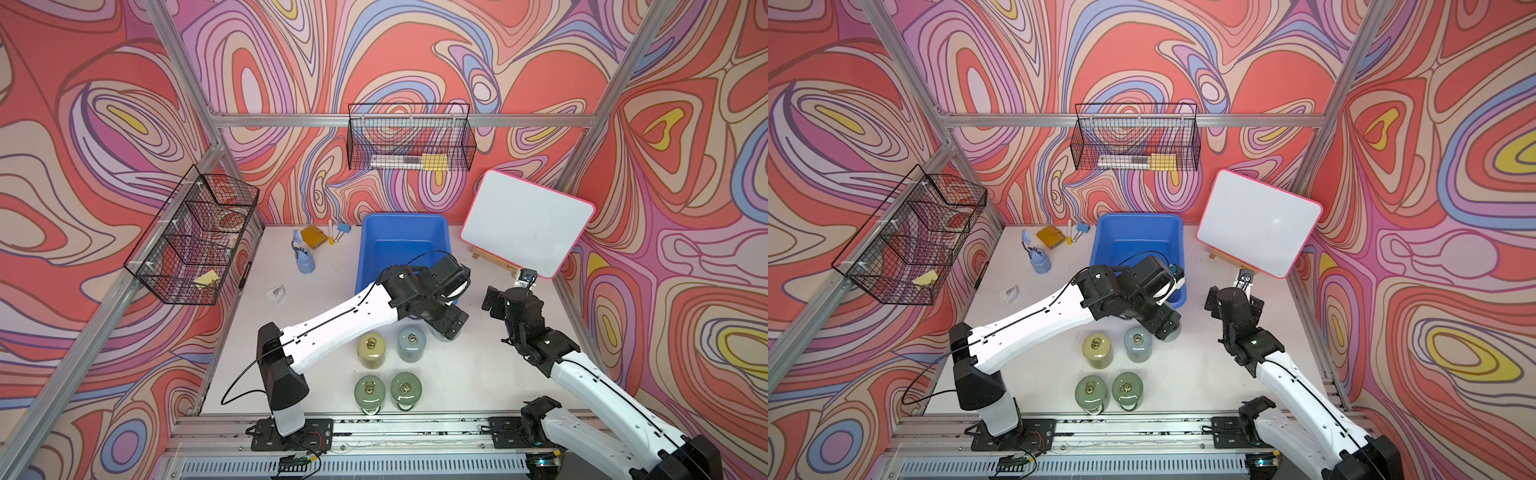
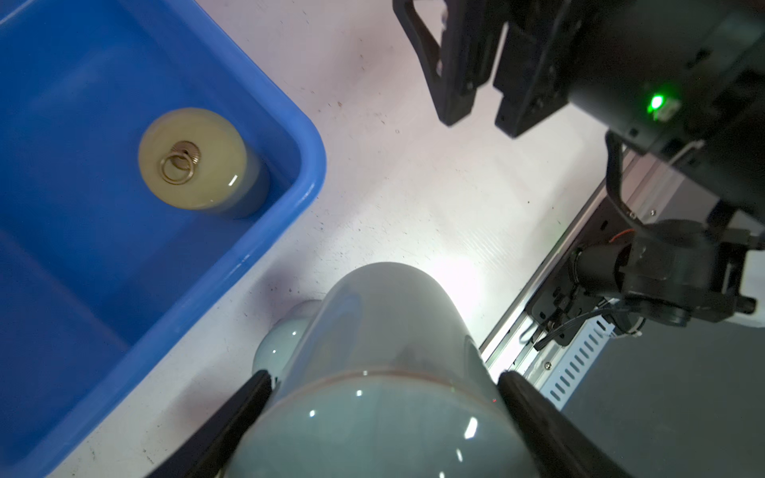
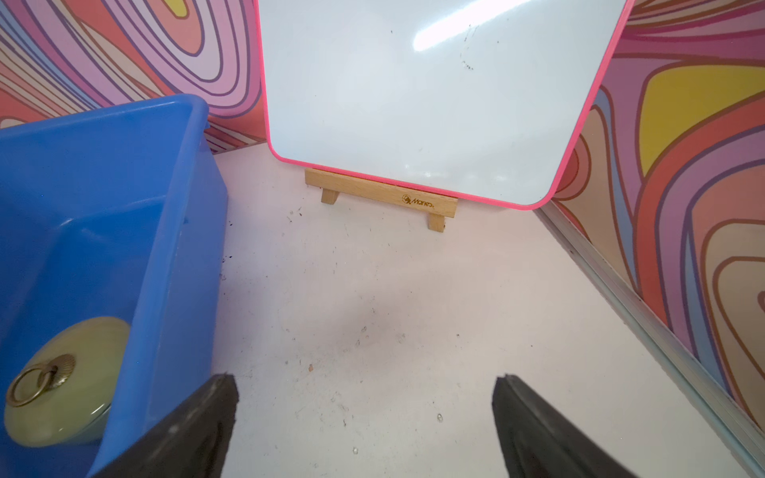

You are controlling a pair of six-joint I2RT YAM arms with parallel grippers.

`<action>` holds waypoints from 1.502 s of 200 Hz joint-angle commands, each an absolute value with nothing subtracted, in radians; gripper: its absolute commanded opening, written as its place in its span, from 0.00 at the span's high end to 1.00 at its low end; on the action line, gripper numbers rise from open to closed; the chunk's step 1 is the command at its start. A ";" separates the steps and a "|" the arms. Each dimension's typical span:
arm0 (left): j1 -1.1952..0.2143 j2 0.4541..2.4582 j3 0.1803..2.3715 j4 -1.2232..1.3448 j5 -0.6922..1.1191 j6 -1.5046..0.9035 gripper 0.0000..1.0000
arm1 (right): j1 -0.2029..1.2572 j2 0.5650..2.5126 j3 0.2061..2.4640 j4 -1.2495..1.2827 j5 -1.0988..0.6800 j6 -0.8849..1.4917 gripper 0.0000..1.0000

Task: Take the tea canister out of the basket
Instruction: Place the tea canister at the center of the board.

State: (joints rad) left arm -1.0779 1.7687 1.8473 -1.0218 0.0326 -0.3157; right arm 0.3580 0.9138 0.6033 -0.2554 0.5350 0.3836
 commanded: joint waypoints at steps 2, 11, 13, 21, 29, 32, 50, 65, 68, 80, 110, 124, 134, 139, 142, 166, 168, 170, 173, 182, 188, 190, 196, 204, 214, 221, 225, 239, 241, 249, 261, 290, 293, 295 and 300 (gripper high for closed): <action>-1.117 1.725 1.816 -0.957 0.008 -0.303 0.90 | 0.301 0.953 0.629 -0.259 0.449 0.391 0.02; -1.132 1.723 1.793 -0.945 0.011 -0.306 0.90 | 0.262 0.973 0.642 -0.262 0.391 0.394 0.02; -1.136 1.723 1.788 -0.941 0.012 -0.307 0.90 | 0.254 0.977 0.645 -0.263 0.381 0.395 0.02; -1.150 1.723 1.769 -0.930 0.019 -0.308 0.90 | 0.221 0.997 0.653 -0.264 0.336 0.399 0.02; -1.163 1.725 1.754 -0.920 0.021 -0.311 0.90 | 0.184 1.016 0.662 -0.264 0.291 0.406 0.02; -1.167 1.727 1.751 -0.917 0.021 -0.311 0.90 | 0.171 1.021 0.665 -0.265 0.277 0.408 0.02; -1.195 1.744 1.739 -0.916 0.014 -0.313 0.90 | 0.076 1.048 0.679 -0.262 0.166 0.421 0.02; -1.216 1.766 1.737 -0.914 0.009 -0.314 0.91 | -0.006 1.068 0.684 -0.253 0.065 0.434 0.02; -1.220 1.770 1.739 -0.914 0.007 -0.315 0.90 | -0.024 1.072 0.684 -0.250 0.042 0.437 0.02; -1.238 1.790 1.743 -0.915 0.000 -0.317 0.91 | -0.074 1.085 0.680 -0.232 -0.023 0.450 0.02; -1.283 1.840 1.743 -0.902 -0.022 -0.322 0.93 | -0.089 1.115 0.672 -0.208 -0.065 0.454 0.02; -1.298 1.863 1.742 -0.900 -0.033 -0.324 0.93 | -0.090 1.116 0.670 -0.207 -0.079 0.455 0.02; -1.306 1.879 1.739 -0.896 -0.041 -0.327 0.93 | -0.090 1.107 0.669 -0.207 -0.085 0.456 0.02; -1.307 1.884 1.737 -0.893 -0.044 -0.328 0.93 | -0.090 1.103 0.666 -0.207 -0.085 0.456 0.02; -1.310 1.889 1.736 -0.891 -0.047 -0.328 0.94 | -0.091 1.100 0.665 -0.207 -0.088 0.455 0.02; -1.322 1.908 1.722 -0.865 -0.056 -0.330 0.93 | -0.092 1.079 0.657 -0.207 -0.096 0.454 0.02; -1.322 1.910 1.721 -0.863 -0.058 -0.330 0.93 | -0.091 1.078 0.657 -0.208 -0.095 0.453 0.02; -1.323 1.911 1.720 -0.862 -0.059 -0.329 0.94 | -0.090 1.076 0.657 -0.208 -0.095 0.454 0.02; -1.325 1.914 1.718 -0.857 -0.060 -0.328 0.93 | -0.092 1.074 0.657 -0.209 -0.096 0.453 0.02; -1.328 1.921 1.715 -0.853 -0.067 -0.328 0.94 | -0.092 1.068 0.657 -0.213 -0.093 0.453 0.02; -1.329 1.928 1.714 -0.852 -0.067 -0.328 0.94 | -0.092 1.063 0.657 -0.216 -0.091 0.453 0.02; -1.331 1.931 1.715 -0.851 -0.068 -0.329 0.93 | -0.092 1.062 0.657 -0.216 -0.091 0.453 0.02; -1.331 1.937 1.713 -0.851 -0.068 -0.331 0.94 | -0.092 1.057 0.655 -0.218 -0.088 0.453 0.02; -1.333 1.945 1.712 -0.851 -0.068 -0.334 0.93 | -0.092 1.051 0.655 -0.220 -0.083 0.453 0.02; -1.336 1.955 1.710 -0.851 -0.070 -0.337 0.94 | -0.092 1.044 0.654 -0.222 -0.078 0.453 0.02; -1.339 1.961 1.709 -0.850 -0.074 -0.339 0.94 | -0.092 1.040 0.653 -0.223 -0.075 0.453 0.02; -1.341 1.964 1.706 -0.848 -0.078 -0.340 0.94 | -0.092 1.040 0.653 -0.224 -0.074 0.454 0.02; -1.344 1.973 1.702 -0.853 -0.086 -0.343 0.93 | -0.093 1.034 0.653 -0.229 -0.067 0.453 0.02; -1.344 1.975 1.702 -0.853 -0.088 -0.344 0.94 | -0.093 1.033 0.654 -0.230 -0.066 0.453 0.02; -1.348 1.979 1.700 -0.856 -0.092 -0.345 0.94 | -0.093 1.030 0.652 -0.232 -0.062 0.454 0.02; -1.351 1.982 1.691 -0.858 -0.104 -0.349 0.93 | -0.094 1.023 0.652 -0.233 -0.052 0.454 0.02; -1.360 1.991 1.668 -0.853 -0.122 -0.359 0.93 | -0.094 1.013 0.651 -0.236 -0.047 0.455 0.02; -1.361 1.992 1.667 -0.854 -0.124 -0.360 0.93 | -0.094 1.013 0.651 -0.236 -0.047 0.455 0.02; -1.362 1.993 1.666 -0.854 -0.126 -0.360 0.93 | -0.094 1.011 0.651 -0.236 -0.048 0.455 0.02; -1.363 1.994 1.662 -0.856 -0.133 -0.363 0.94 | -0.094 1.010 0.650 -0.236 -0.046 0.456 0.02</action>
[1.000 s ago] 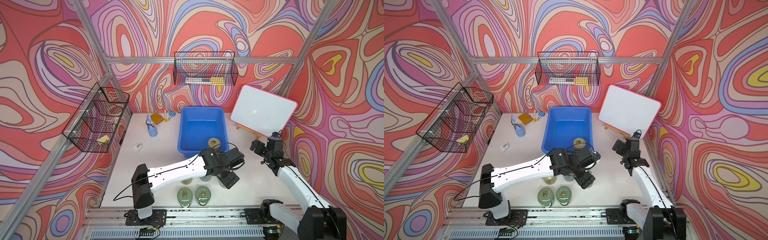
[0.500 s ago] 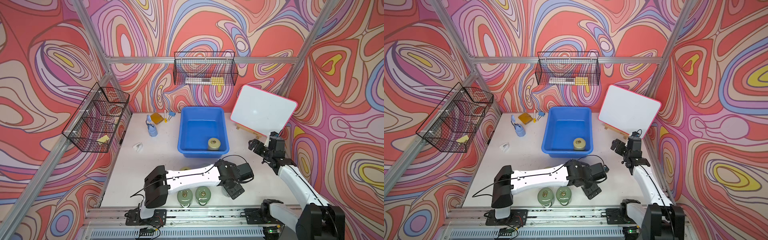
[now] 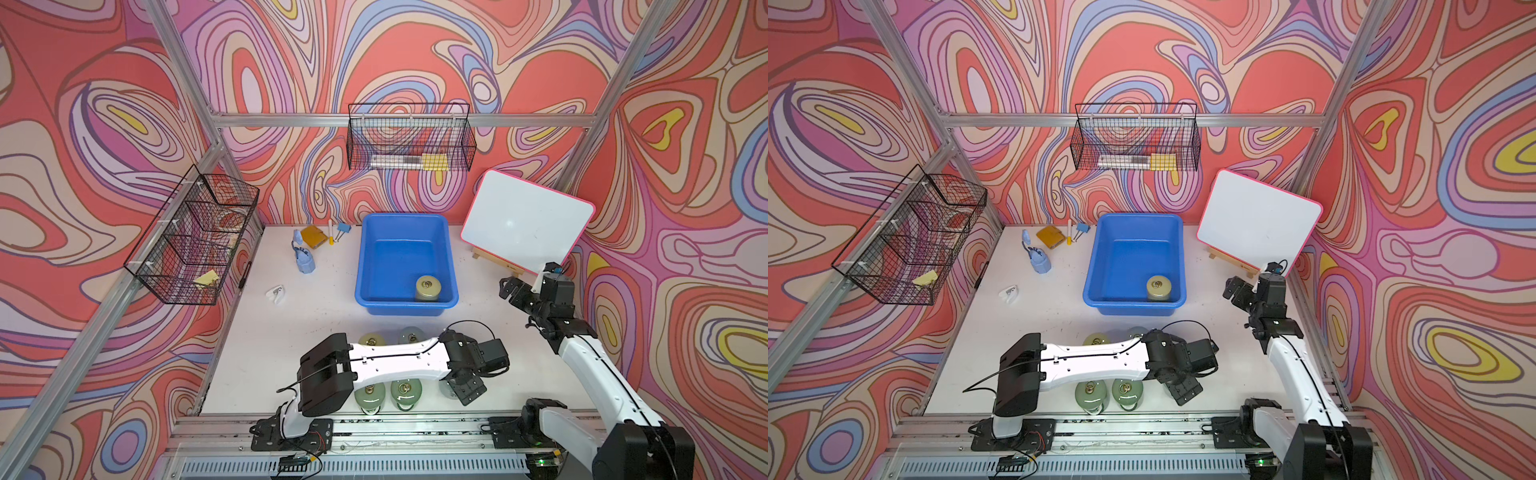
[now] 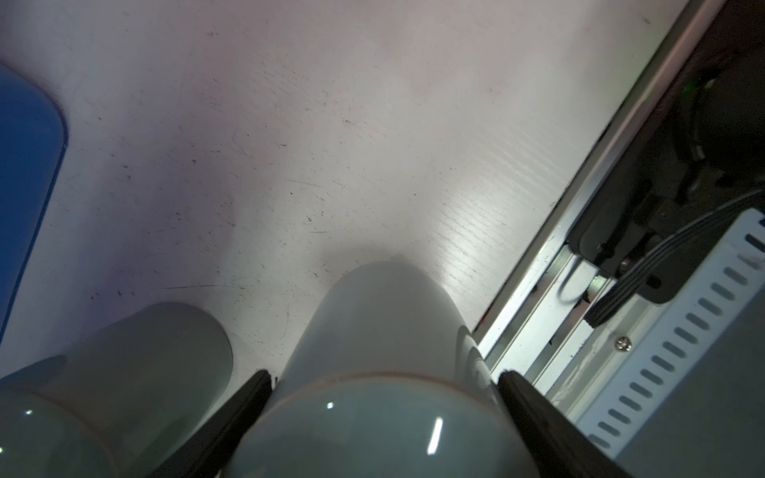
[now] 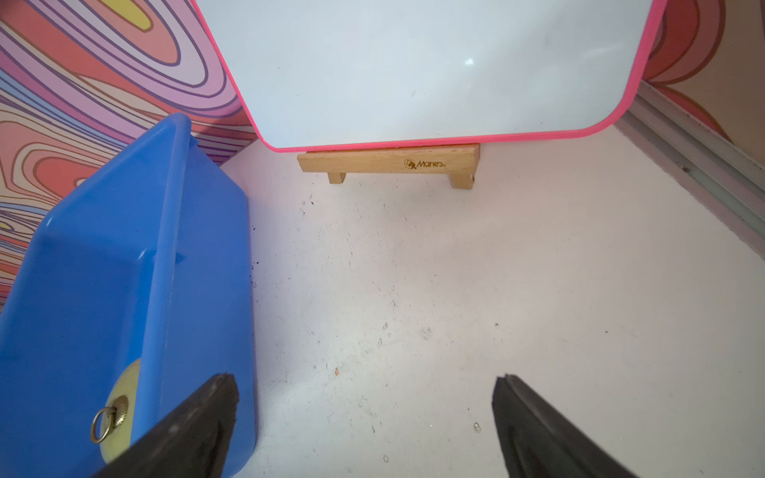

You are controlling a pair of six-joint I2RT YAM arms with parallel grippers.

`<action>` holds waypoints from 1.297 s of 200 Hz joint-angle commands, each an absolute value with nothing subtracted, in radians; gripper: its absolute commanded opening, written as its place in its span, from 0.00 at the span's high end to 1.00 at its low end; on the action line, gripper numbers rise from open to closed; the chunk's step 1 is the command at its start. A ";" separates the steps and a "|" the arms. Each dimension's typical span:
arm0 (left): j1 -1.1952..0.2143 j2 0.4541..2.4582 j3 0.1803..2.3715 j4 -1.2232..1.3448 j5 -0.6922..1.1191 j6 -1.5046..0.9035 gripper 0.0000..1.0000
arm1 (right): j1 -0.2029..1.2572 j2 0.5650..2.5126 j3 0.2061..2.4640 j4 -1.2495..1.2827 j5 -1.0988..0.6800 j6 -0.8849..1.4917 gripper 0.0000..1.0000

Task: Take the tea canister out of the basket
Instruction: Place the tea canister at the center of the board.

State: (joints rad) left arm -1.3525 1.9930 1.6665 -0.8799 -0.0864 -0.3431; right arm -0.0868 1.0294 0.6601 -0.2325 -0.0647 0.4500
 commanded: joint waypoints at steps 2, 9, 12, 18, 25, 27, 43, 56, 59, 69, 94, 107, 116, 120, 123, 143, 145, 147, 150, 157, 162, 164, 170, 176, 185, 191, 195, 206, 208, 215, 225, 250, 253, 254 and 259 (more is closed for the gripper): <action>-1.364 1.994 1.662 -0.855 -0.133 -0.363 0.94 | -0.095 1.011 0.650 -0.236 -0.045 0.455 0.02; -1.366 1.996 1.658 -0.858 -0.135 -0.366 0.93 | -0.094 1.008 0.650 -0.237 -0.044 0.455 0.02; -1.365 1.996 1.656 -0.858 -0.135 -0.367 0.93 | -0.094 1.008 0.651 -0.236 -0.045 0.456 0.02; -1.368 1.998 1.654 -0.856 -0.137 -0.370 0.93 | -0.095 1.006 0.649 -0.237 -0.045 0.455 0.02; -1.370 1.999 1.650 -0.856 -0.137 -0.374 0.93 | -0.095 1.005 0.649 -0.238 -0.043 0.455 0.02; -1.370 2.000 1.649 -0.856 -0.137 -0.374 0.93 | -0.095 1.006 0.650 -0.238 -0.043 0.455 0.02; -1.376 2.000 1.640 -0.857 -0.143 -0.380 0.91 | -0.095 1.003 0.648 -0.238 -0.044 0.456 0.02; -1.378 2.003 1.637 -0.863 -0.146 -0.382 0.90 | -0.095 1.003 0.647 -0.239 -0.043 0.455 0.02; -1.379 2.004 1.638 -0.864 -0.147 -0.384 0.89 | -0.095 1.004 0.647 -0.238 -0.044 0.455 0.02; -1.381 2.007 1.637 -0.869 -0.147 -0.388 0.87 | -0.096 1.004 0.647 -0.238 -0.043 0.456 0.02; -1.388 2.012 1.635 -0.873 -0.141 -0.397 0.81 | -0.098 1.002 0.646 -0.238 -0.044 0.457 0.02; -1.388 2.014 1.634 -0.873 -0.138 -0.403 0.76 | -0.100 1.002 0.646 -0.239 -0.043 0.457 0.02; -1.389 2.014 1.629 -0.873 -0.138 -0.407 0.72 | -0.100 1.001 0.645 -0.238 -0.044 0.457 0.02; -1.390 2.014 1.628 -0.873 -0.137 -0.408 0.70 | -0.101 1.000 0.645 -0.238 -0.045 0.456 0.02; -1.389 2.014 1.627 -0.873 -0.135 -0.409 0.69 | -0.101 1.001 0.645 -0.237 -0.045 0.457 0.02; -1.389 2.016 1.622 -0.874 -0.133 -0.414 0.59 | -0.101 0.998 0.643 -0.236 -0.044 0.457 0.02; -1.389 2.016 1.621 -0.874 -0.133 -0.414 0.57 | -0.101 0.999 0.643 -0.236 -0.044 0.458 0.02; -1.390 2.016 1.621 -0.874 -0.132 -0.415 0.55 | -0.101 0.999 0.644 -0.236 -0.045 0.458 0.02; -1.389 2.016 1.619 -0.873 -0.132 -0.416 0.53 | -0.101 1.000 0.644 -0.236 -0.046 0.458 0.02; -1.389 2.016 1.618 -0.873 -0.129 -0.416 0.49 | -0.101 0.999 0.643 -0.236 -0.048 0.458 0.02; -1.389 2.017 1.617 -0.873 -0.127 -0.415 0.45 | -0.101 0.999 0.643 -0.236 -0.046 0.459 0.02; -1.389 2.017 1.617 -0.873 -0.127 -0.417 0.44 | -0.101 0.998 0.643 -0.237 -0.047 0.458 0.02; -1.390 2.018 1.617 -0.872 -0.127 -0.417 0.39 | -0.102 0.997 0.643 -0.237 -0.047 0.458 0.02; -1.390 2.017 1.618 -0.873 -0.127 -0.416 0.37 | -0.103 0.999 0.643 -0.239 -0.047 0.459 0.02; -1.389 2.018 1.620 -0.874 -0.130 -0.418 0.33 | -0.103 0.996 0.641 -0.238 -0.047 0.459 0.02; -1.389 2.018 1.619 -0.874 -0.130 -0.421 0.29 | -0.103 0.994 0.641 -0.238 -0.047 0.457 0.02; -1.390 2.017 1.620 -0.874 -0.132 -0.421 0.28 | -0.103 0.994 0.641 -0.238 -0.047 0.458 0.02; -1.390 2.019 1.622 -0.879 -0.136 -0.425 0.22 | -0.105 0.993 0.641 -0.238 -0.048 0.459 0.02; -1.390 2.019 1.623 -0.879 -0.137 -0.427 0.20 | -0.105 0.993 0.641 -0.238 -0.048 0.459 0.02; -1.390 2.019 1.624 -0.882 -0.139 -0.427 0.17 | -0.104 0.993 0.641 -0.238 -0.050 0.459 0.02; -1.390 2.017 1.626 -0.884 -0.144 -0.432 0.11 | -0.106 0.992 0.641 -0.239 -0.052 0.459 0.02; -1.388 2.013 1.636 -0.895 -0.154 -0.441 0.01 | -0.106 0.990 0.641 -0.239 -0.052 0.460 0.02; -1.388 2.013 1.639 -0.898 -0.155 -0.440 0.01 | -0.106 0.990 0.641 -0.239 -0.053 0.458 0.02; -1.388 2.013 1.640 -0.898 -0.156 -0.439 0.01 | -0.106 0.990 0.641 -0.239 -0.053 0.459 0.02; -1.390 2.014 1.647 -0.907 -0.160 -0.440 0.01 | -0.106 0.990 0.641 -0.239 -0.054 0.458 0.02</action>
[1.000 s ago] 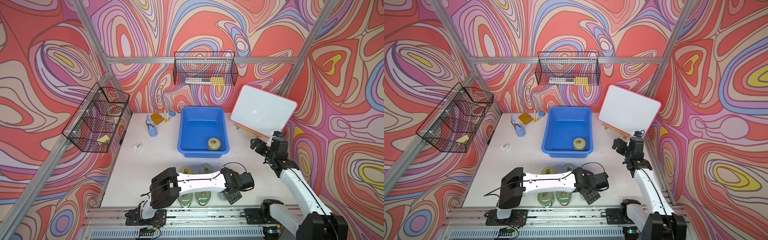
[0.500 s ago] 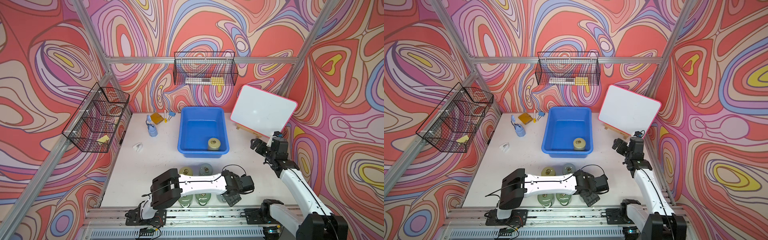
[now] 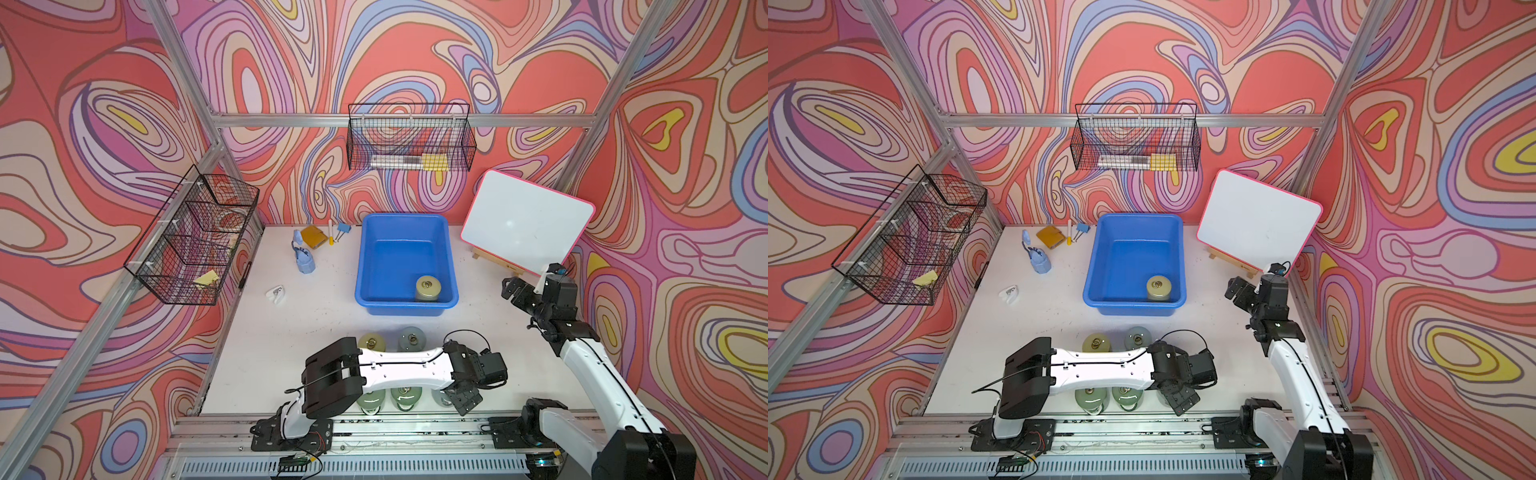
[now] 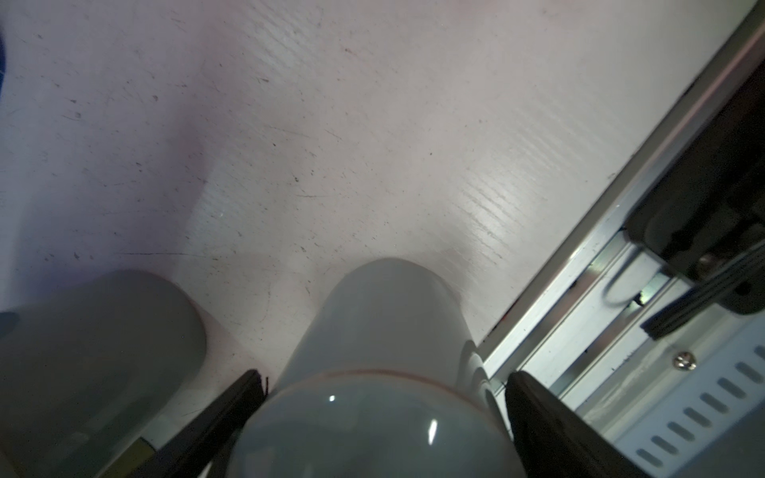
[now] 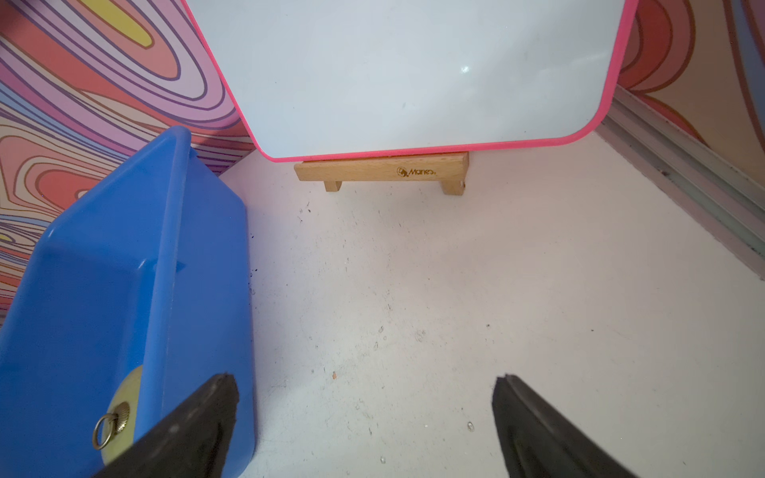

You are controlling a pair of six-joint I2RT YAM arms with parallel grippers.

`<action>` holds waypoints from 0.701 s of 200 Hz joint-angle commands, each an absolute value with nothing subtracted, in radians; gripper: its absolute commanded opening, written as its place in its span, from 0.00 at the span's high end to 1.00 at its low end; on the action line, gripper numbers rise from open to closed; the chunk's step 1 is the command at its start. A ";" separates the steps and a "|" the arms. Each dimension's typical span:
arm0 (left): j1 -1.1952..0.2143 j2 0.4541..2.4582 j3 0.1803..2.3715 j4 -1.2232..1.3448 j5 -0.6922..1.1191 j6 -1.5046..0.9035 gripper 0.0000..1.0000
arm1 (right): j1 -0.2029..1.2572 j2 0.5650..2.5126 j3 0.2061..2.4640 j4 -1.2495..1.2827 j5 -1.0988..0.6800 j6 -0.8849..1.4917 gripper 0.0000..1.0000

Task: Take the tea canister out of the basket
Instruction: Place the tea canister at the center of the board.

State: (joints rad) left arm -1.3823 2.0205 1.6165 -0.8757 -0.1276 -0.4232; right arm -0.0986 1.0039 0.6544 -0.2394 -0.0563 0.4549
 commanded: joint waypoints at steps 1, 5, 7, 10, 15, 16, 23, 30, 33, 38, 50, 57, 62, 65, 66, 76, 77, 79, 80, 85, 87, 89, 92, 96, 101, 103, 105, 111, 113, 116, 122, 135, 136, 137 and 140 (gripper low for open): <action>-1.390 2.015 1.648 -0.908 -0.160 -0.440 0.01 | -0.106 0.990 0.641 -0.239 -0.055 0.458 0.02; -1.389 2.015 1.653 -0.914 -0.163 -0.439 0.01 | -0.107 0.989 0.641 -0.239 -0.055 0.458 0.02; -1.389 2.016 1.656 -0.917 -0.165 -0.439 0.01 | -0.107 0.990 0.641 -0.239 -0.054 0.457 0.02; -1.390 2.016 1.660 -0.921 -0.168 -0.440 0.01 | -0.106 0.990 0.641 -0.239 -0.055 0.458 0.02; -1.390 2.016 1.667 -0.929 -0.174 -0.440 0.01 | -0.107 0.989 0.641 -0.239 -0.055 0.458 0.02; -1.389 2.016 1.669 -0.931 -0.176 -0.439 0.01 | -0.107 0.990 0.641 -0.238 -0.054 0.458 0.02; -1.389 2.014 1.680 -0.941 -0.186 -0.439 0.01 | -0.107 0.989 0.640 -0.238 -0.056 0.458 0.02; -1.390 2.011 1.689 -0.947 -0.193 -0.436 0.01 | -0.107 0.991 0.640 -0.238 -0.056 0.457 0.02; -1.388 2.010 1.693 -0.951 -0.196 -0.435 0.01 | -0.107 0.990 0.640 -0.239 -0.055 0.457 0.02; -1.390 2.005 1.701 -0.957 -0.203 -0.433 0.01 | -0.107 0.991 0.640 -0.238 -0.058 0.457 0.02; -1.387 1.993 1.717 -0.963 -0.217 -0.425 0.01 | -0.107 0.992 0.639 -0.235 -0.062 0.456 0.02; -1.386 1.983 1.726 -0.966 -0.223 -0.422 0.01 | -0.109 0.992 0.640 -0.235 -0.065 0.453 0.02; -1.384 1.976 1.733 -0.970 -0.228 -0.418 0.01 | -0.107 0.993 0.640 -0.235 -0.065 0.452 0.02; -1.384 1.971 1.740 -0.972 -0.230 -0.416 0.01 | -0.107 0.993 0.640 -0.235 -0.067 0.452 0.02; -1.384 1.970 1.741 -0.973 -0.231 -0.416 0.01 | -0.107 0.993 0.640 -0.235 -0.067 0.451 0.02; -1.378 1.958 1.757 -0.985 -0.241 -0.410 0.01 | -0.107 0.993 0.640 -0.234 -0.070 0.452 0.02; -1.378 1.956 1.758 -0.986 -0.243 -0.409 0.01 | -0.107 0.992 0.640 -0.234 -0.069 0.452 0.02; -1.375 1.953 1.762 -0.988 -0.246 -0.407 0.01 | -0.107 0.993 0.640 -0.233 -0.070 0.452 0.02; -1.374 1.952 1.763 -0.989 -0.248 -0.406 0.01 | -0.107 0.993 0.640 -0.233 -0.071 0.452 0.02; -1.372 1.942 1.770 -0.995 -0.256 -0.403 0.01 | -0.107 0.992 0.641 -0.233 -0.071 0.451 0.02; -1.370 1.939 1.773 -0.998 -0.259 -0.403 0.01 | -0.107 0.991 0.640 -0.233 -0.072 0.451 0.02; -1.368 1.936 1.776 -1.000 -0.261 -0.401 0.01 | -0.107 0.991 0.640 -0.233 -0.072 0.451 0.02; -1.366 1.931 1.780 -1.000 -0.266 -0.399 0.01 | -0.108 0.991 0.640 -0.234 -0.073 0.451 0.02; -1.360 1.922 1.783 -1.005 -0.272 -0.395 0.01 | -0.107 0.990 0.640 -0.235 -0.072 0.451 0.02; -1.354 1.914 1.789 -1.008 -0.282 -0.394 0.01 | -0.107 0.989 0.640 -0.235 -0.074 0.451 0.02; -1.353 1.911 1.791 -1.009 -0.285 -0.393 0.01 | -0.107 0.987 0.640 -0.234 -0.075 0.449 0.02; -1.349 1.907 1.793 -1.009 -0.286 -0.393 0.01 | -0.108 0.987 0.639 -0.233 -0.076 0.449 0.02; -1.338 1.896 1.801 -1.014 -0.288 -0.390 0.01 | -0.107 0.986 0.637 -0.233 -0.079 0.446 0.02; -1.336 1.892 1.803 -1.014 -0.287 -0.390 0.01 | -0.107 0.984 0.637 -0.232 -0.078 0.446 0.02; -1.330 1.887 1.805 -1.015 -0.289 -0.387 0.01 | -0.107 0.985 0.637 -0.232 -0.078 0.446 0.02; -1.318 1.876 1.811 -1.015 -0.293 -0.385 0.01 | -0.107 0.982 0.638 -0.233 -0.079 0.444 0.02; -1.291 1.850 1.815 -1.010 -0.295 -0.370 0.01 | -0.108 0.980 0.637 -0.232 -0.085 0.443 0.02; -1.288 1.849 1.815 -1.009 -0.296 -0.370 0.01 | -0.107 0.980 0.637 -0.232 -0.087 0.443 0.02; -1.285 1.846 1.816 -1.008 -0.295 -0.368 0.01 | -0.107 0.980 0.638 -0.232 -0.089 0.442 0.02; -1.278 1.840 1.817 -1.006 -0.293 -0.366 0.01 | -0.107 0.980 0.637 -0.231 -0.090 0.440 0.02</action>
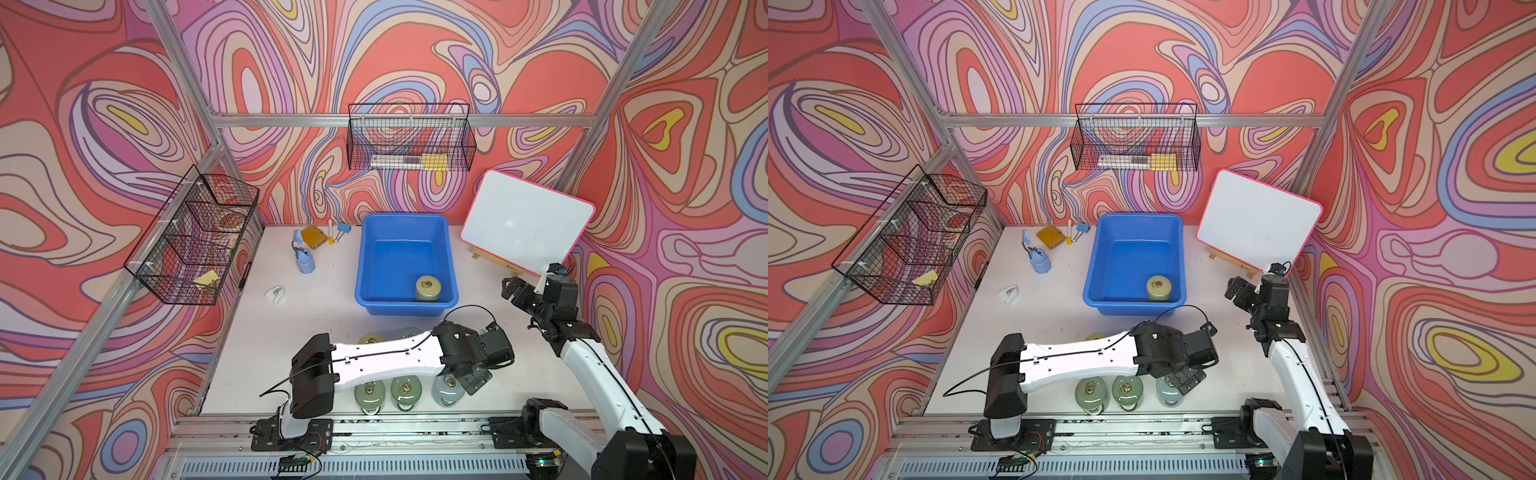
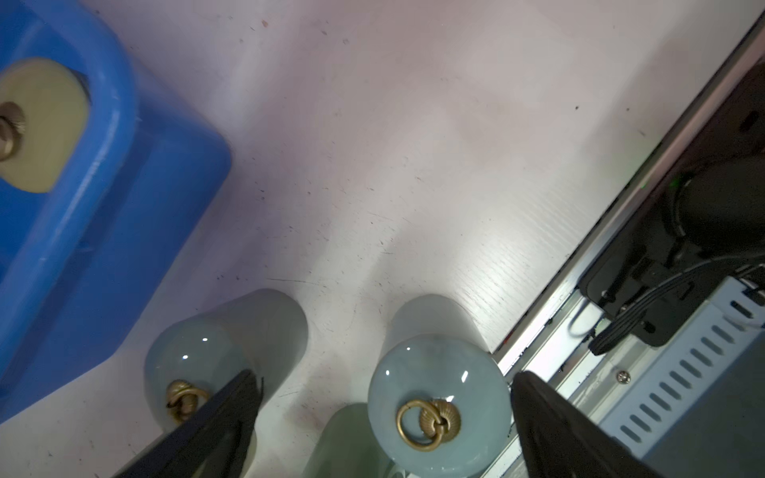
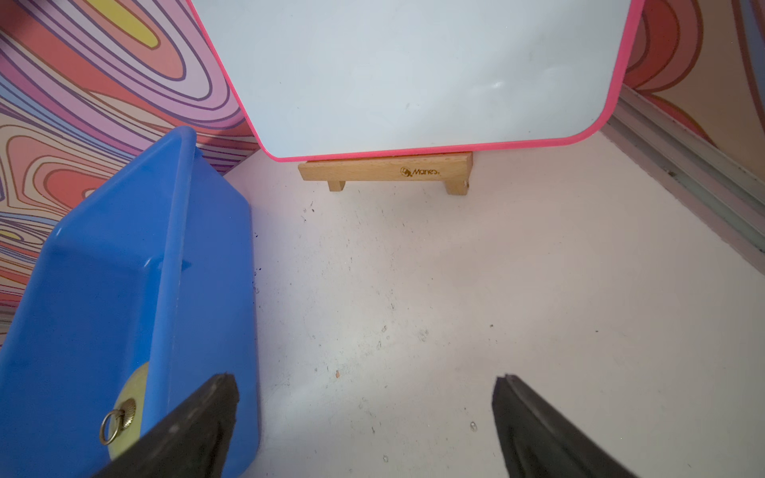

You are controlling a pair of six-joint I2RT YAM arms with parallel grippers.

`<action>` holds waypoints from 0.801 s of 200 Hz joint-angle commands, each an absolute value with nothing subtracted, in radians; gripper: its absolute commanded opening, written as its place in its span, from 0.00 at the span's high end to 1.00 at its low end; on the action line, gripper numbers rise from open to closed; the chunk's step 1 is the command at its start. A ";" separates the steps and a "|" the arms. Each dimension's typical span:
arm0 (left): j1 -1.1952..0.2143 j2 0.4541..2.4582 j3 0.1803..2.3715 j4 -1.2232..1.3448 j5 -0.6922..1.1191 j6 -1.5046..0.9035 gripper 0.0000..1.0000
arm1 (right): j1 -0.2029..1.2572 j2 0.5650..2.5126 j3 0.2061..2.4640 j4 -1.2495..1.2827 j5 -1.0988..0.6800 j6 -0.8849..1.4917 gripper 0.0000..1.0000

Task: Take the tea canister out of the basket
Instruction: Place the tea canister at the center of the board, then pick up the tea canister from the basket.

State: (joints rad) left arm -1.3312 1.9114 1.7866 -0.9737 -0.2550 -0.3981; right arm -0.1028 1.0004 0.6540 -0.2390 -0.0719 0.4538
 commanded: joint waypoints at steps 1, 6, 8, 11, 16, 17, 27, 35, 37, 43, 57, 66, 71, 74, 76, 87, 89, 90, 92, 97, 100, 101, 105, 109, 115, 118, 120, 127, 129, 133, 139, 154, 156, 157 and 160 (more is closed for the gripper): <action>-1.276 1.837 1.817 -1.005 -0.293 -0.364 0.01 | -0.107 0.979 0.637 -0.230 -0.091 0.440 0.02; -1.261 1.830 1.821 -1.003 -0.288 -0.358 0.01 | -0.107 0.979 0.637 -0.229 -0.096 0.438 0.02; -1.255 1.826 1.821 -1.002 -0.286 -0.357 0.01 | -0.107 0.979 0.638 -0.229 -0.097 0.436 0.02; -1.246 1.821 1.824 -1.003 -0.285 -0.355 0.01 | -0.107 0.979 0.637 -0.228 -0.099 0.434 0.02; -1.231 1.816 1.829 -1.005 -0.287 -0.352 0.01 | -0.108 0.979 0.636 -0.227 -0.103 0.431 0.02; -1.228 1.814 1.832 -1.005 -0.288 -0.352 0.01 | -0.108 0.979 0.635 -0.226 -0.104 0.429 0.02; -1.195 1.806 1.848 -1.015 -0.297 -0.344 0.01 | -0.107 0.979 0.635 -0.223 -0.115 0.421 0.02; -1.172 1.802 1.863 -1.025 -0.302 -0.337 0.01 | -0.107 0.980 0.635 -0.220 -0.126 0.415 0.02; -1.165 1.801 1.868 -1.026 -0.303 -0.334 0.01 | -0.107 0.980 0.634 -0.219 -0.128 0.415 0.02; -1.148 1.802 1.881 -1.035 -0.308 -0.330 0.01 | -0.107 0.980 0.633 -0.213 -0.138 0.413 0.02; -1.107 1.811 1.913 -1.048 -0.324 -0.319 0.01 | -0.107 0.982 0.630 -0.200 -0.166 0.409 0.02; -1.079 1.822 1.933 -1.056 -0.320 -0.310 0.01 | -0.107 0.984 0.628 -0.192 -0.186 0.406 0.02; -1.065 1.829 1.945 -1.061 -0.318 -0.308 0.01 | -0.107 0.984 0.626 -0.185 -0.196 0.406 0.02; -1.055 1.833 1.949 -1.064 -0.317 -0.306 0.01 | -0.107 0.985 0.624 -0.183 -0.201 0.405 0.02; -1.050 1.837 1.953 -1.063 -0.316 -0.304 0.01 | -0.107 0.984 0.624 -0.181 -0.203 0.404 0.02; -1.023 1.856 1.973 -1.065 -0.314 -0.296 0.01 | -0.107 0.986 0.620 -0.167 -0.221 0.402 0.02; -1.017 1.860 1.976 -1.067 -0.314 -0.295 0.01 | -0.107 0.986 0.618 -0.165 -0.224 0.402 0.02; -1.014 1.862 1.978 -1.067 -0.315 -0.294 0.01 | -0.107 0.986 0.617 -0.165 -0.226 0.402 0.02; -1.011 1.866 1.982 -1.069 -0.315 -0.292 0.01 | -0.107 0.986 0.617 -0.162 -0.229 0.402 0.02; -1.000 1.877 1.992 -1.073 -0.314 -0.289 0.01 | -0.107 0.988 0.615 -0.159 -0.237 0.402 0.02; -0.993 1.882 1.999 -1.074 -0.313 -0.288 0.01 | -0.107 0.989 0.615 -0.157 -0.241 0.402 0.02; -0.990 1.885 2.000 -1.074 -0.313 -0.287 0.01 | -0.107 0.989 0.615 -0.157 -0.241 0.402 0.02; -0.982 1.893 2.006 -1.075 -0.313 -0.284 0.01 | -0.107 0.991 0.616 -0.155 -0.247 0.401 0.02; -0.974 1.900 2.011 -1.074 -0.311 -0.282 0.01 | -0.107 0.993 0.615 -0.154 -0.252 0.400 0.02; -0.963 1.913 2.023 -1.074 -0.309 -0.278 0.01 | -0.107 0.996 0.614 -0.151 -0.258 0.400 0.02; -0.957 1.920 2.028 -1.074 -0.303 -0.278 0.01 | -0.107 0.996 0.614 -0.148 -0.262 0.400 0.02; -0.952 1.923 2.031 -1.075 -0.300 -0.277 0.01 | -0.107 0.996 0.614 -0.147 -0.263 0.400 0.02; -0.936 1.941 2.044 -1.076 -0.288 -0.276 0.01 | -0.107 0.999 0.612 -0.144 -0.272 0.400 0.02; -0.931 1.947 2.048 -1.076 -0.286 -0.277 0.01 | -0.107 0.999 0.612 -0.142 -0.275 0.400 0.02; -0.923 1.958 2.058 -1.079 -0.281 -0.278 0.01 | -0.107 0.998 0.612 -0.141 -0.280 0.401 0.02; -0.911 1.976 2.073 -1.086 -0.276 -0.281 0.01 | -0.106 0.998 0.611 -0.136 -0.289 0.401 0.02; -0.889 2.016 2.106 -1.092 -0.281 -0.288 0.01 | -0.107 0.998 0.611 -0.133 -0.299 0.401 0.02; -0.887 2.021 2.109 -1.092 -0.284 -0.289 0.01 | -0.107 0.997 0.610 -0.132 -0.299 0.401 0.02; -0.885 2.023 2.110 -1.092 -0.284 -0.290 0.01 | -0.107 0.997 0.609 -0.133 -0.299 0.401 0.02; -0.882 2.030 2.116 -1.093 -0.284 -0.291 0.01 | -0.107 0.997 0.609 -0.133 -0.299 0.402 0.02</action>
